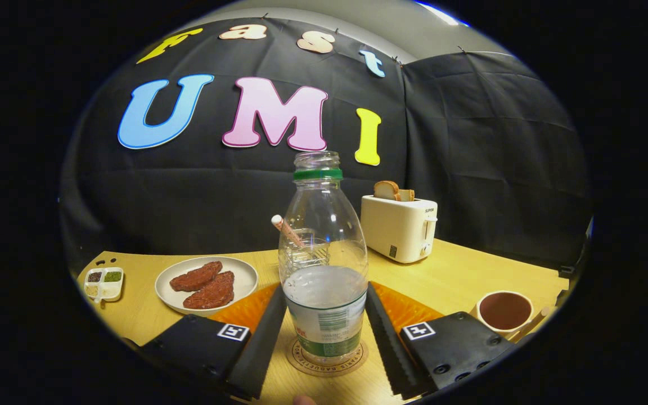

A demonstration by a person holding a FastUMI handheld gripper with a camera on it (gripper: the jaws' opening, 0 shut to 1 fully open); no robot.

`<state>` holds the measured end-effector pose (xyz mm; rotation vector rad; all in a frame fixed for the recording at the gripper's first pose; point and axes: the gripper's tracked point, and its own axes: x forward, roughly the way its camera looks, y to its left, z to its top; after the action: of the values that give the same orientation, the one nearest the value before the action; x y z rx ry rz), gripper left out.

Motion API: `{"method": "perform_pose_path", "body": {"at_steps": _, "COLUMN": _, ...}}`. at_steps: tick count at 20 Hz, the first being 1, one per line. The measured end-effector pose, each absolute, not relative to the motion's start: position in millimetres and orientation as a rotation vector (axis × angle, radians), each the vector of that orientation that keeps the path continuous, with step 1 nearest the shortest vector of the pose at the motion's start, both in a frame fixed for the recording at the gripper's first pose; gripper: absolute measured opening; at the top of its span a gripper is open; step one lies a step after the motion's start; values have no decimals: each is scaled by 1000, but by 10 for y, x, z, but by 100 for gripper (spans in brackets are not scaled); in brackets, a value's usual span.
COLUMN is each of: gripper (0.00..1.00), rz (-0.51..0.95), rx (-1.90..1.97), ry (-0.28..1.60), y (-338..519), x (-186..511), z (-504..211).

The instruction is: Take the bottle from table, then pour the juice into the cup, finally place the bottle on the coaster

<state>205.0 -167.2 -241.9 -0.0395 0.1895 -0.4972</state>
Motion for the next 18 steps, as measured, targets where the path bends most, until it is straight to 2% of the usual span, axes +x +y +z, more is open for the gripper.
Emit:
{"method": "perform_pose_path", "body": {"at_steps": 2, "gripper": 95, "rz": -500, "rx": -43, "ry": 174, "y": -1660, "x": 2022, "z": -2364}}
{"method": "perform_pose_path", "body": {"at_steps": 4, "gripper": 99, "rz": -505, "rx": -40, "ry": 169, "y": -1659, "x": 1991, "z": -2331}}
{"method": "perform_pose_path", "body": {"at_steps": 12, "gripper": 99, "rz": -505, "rx": -8, "ry": 198, "y": -1553, "x": 1612, "z": -2275}}
{"method": "perform_pose_path", "body": {"at_steps": 18, "gripper": 99, "rz": -397, "rx": 2, "ry": 206, "y": -1251, "x": 1155, "z": -1915}}
